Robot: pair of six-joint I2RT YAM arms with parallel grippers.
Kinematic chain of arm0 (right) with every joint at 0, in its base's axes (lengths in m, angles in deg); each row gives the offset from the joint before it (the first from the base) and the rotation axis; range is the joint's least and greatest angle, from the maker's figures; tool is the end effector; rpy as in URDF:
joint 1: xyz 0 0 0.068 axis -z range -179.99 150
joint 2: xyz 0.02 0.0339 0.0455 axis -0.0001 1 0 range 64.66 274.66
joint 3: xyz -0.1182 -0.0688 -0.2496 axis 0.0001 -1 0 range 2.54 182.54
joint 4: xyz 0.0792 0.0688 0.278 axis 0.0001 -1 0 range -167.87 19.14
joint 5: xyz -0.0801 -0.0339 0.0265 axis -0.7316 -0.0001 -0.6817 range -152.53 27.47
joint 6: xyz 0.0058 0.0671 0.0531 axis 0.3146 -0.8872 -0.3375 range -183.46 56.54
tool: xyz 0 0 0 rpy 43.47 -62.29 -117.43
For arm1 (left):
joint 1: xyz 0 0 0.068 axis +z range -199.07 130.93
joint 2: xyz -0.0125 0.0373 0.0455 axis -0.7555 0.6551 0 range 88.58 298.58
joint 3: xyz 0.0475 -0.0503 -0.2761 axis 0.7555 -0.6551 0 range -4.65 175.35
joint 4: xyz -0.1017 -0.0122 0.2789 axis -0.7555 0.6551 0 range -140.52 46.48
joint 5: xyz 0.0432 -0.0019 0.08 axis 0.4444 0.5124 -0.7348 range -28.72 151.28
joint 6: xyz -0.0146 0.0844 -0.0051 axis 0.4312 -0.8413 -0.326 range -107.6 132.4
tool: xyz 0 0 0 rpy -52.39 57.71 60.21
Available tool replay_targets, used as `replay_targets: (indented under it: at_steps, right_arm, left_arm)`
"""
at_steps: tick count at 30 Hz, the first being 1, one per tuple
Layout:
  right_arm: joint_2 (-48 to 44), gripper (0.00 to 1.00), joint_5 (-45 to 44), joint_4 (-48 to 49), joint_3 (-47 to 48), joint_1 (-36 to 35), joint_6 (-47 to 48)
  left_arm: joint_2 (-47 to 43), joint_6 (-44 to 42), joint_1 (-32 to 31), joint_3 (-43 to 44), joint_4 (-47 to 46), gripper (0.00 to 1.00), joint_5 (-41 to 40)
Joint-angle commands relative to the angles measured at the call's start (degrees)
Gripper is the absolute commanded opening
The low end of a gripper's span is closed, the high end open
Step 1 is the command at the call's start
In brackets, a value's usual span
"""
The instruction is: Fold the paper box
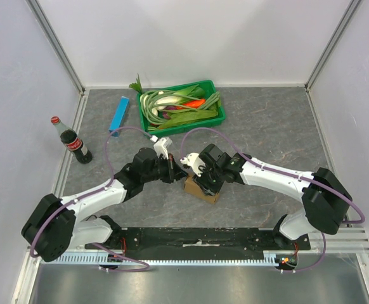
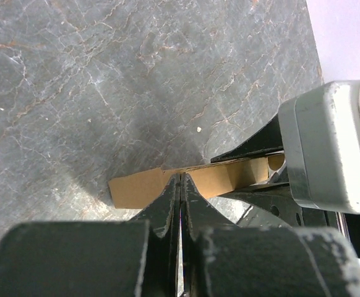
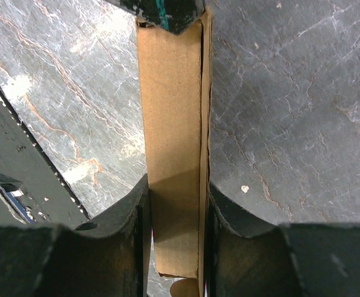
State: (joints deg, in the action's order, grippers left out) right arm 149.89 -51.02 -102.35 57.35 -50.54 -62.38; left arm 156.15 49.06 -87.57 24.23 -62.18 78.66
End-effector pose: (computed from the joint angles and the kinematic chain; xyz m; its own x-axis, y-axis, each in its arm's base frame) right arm 0.2051 0.2729 0.1667 -0.5451 -0.6914 -0.4741 -0.8267 0.5372 0.1670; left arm 0.2231 -0.2064 0.1725 -0.7644 -0.1202 -0.6335 0.4312 0.6351 -0.6409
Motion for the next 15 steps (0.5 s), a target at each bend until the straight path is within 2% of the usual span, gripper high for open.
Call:
replay_targets:
  at_steps: [1, 8, 10, 11, 15]
  right_arm:
    - [-1.4, 0.23, -2.0, 1.4, 0.7, -0.2, -0.6]
    - [-1.4, 0.23, -2.3, 1.4, 0.5, -0.1, -0.6]
    - [-1.6, 0.23, -2.1, 1.3, 0.4, -0.1, -0.6]
    - [-1.6, 0.23, -2.0, 1.3, 0.5, -0.1, -0.6]
    - [-1.5, 0.23, -1.8, 1.4, 0.6, -0.2, -0.6]
  left_arm:
    - [1.3, 6.2, -0.8, 2.1, -0.9, 0.02, 2.9]
    - [-0.1, 5.3, -0.9, 0.6, -1.1, 0.02, 3.9]
    - [-1.6, 1.2, -1.3, 1.0, 1.4, 0.11, 0.0]
    - [-3.9, -0.3, -1.3, 1.1, 4.1, 0.21, -1.7]
    - [-7.0, -6.5, -1.4, 1.9, 7.9, 0.33, -6.3]
